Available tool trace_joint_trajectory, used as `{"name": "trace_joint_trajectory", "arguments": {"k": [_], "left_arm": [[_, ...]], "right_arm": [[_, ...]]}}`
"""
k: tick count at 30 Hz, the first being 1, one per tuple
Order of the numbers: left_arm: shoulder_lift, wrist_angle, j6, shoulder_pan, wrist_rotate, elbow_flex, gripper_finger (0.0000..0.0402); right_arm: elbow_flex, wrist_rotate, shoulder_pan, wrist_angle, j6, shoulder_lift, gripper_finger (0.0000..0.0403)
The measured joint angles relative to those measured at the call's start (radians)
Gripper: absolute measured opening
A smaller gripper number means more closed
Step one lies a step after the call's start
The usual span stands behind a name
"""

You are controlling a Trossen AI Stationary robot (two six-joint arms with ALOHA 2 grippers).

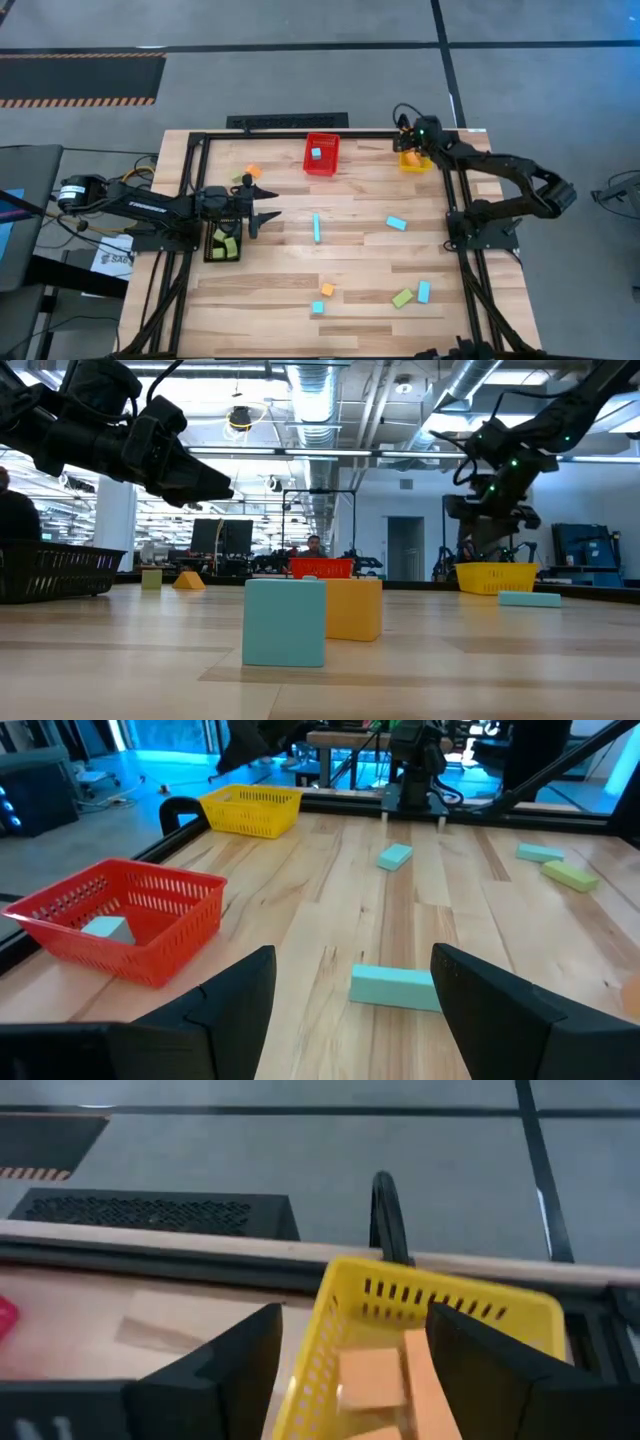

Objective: Sort & place blocks by color
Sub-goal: Put the blue block into the red bin

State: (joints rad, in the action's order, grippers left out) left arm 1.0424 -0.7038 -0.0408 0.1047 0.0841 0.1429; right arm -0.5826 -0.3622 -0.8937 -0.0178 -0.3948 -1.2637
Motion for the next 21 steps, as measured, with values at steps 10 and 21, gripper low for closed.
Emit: {"name": "trace_joint_trajectory", "arguments": {"k": [10, 21], "left_arm": [[0.0, 0.019, 0.02, 0.0, -0.028, 0.0, 0.0254], [0.0, 0.019, 0.044, 0.0, -0.105, 0.0, 0.0254]], "right_arm": [[-0.026, 0.254, 0.225, 0.124, 0.021, 0.06, 0.0269], [-0.026, 0.131, 0.856, 0.318, -0.071, 0.062, 0.027]]}}
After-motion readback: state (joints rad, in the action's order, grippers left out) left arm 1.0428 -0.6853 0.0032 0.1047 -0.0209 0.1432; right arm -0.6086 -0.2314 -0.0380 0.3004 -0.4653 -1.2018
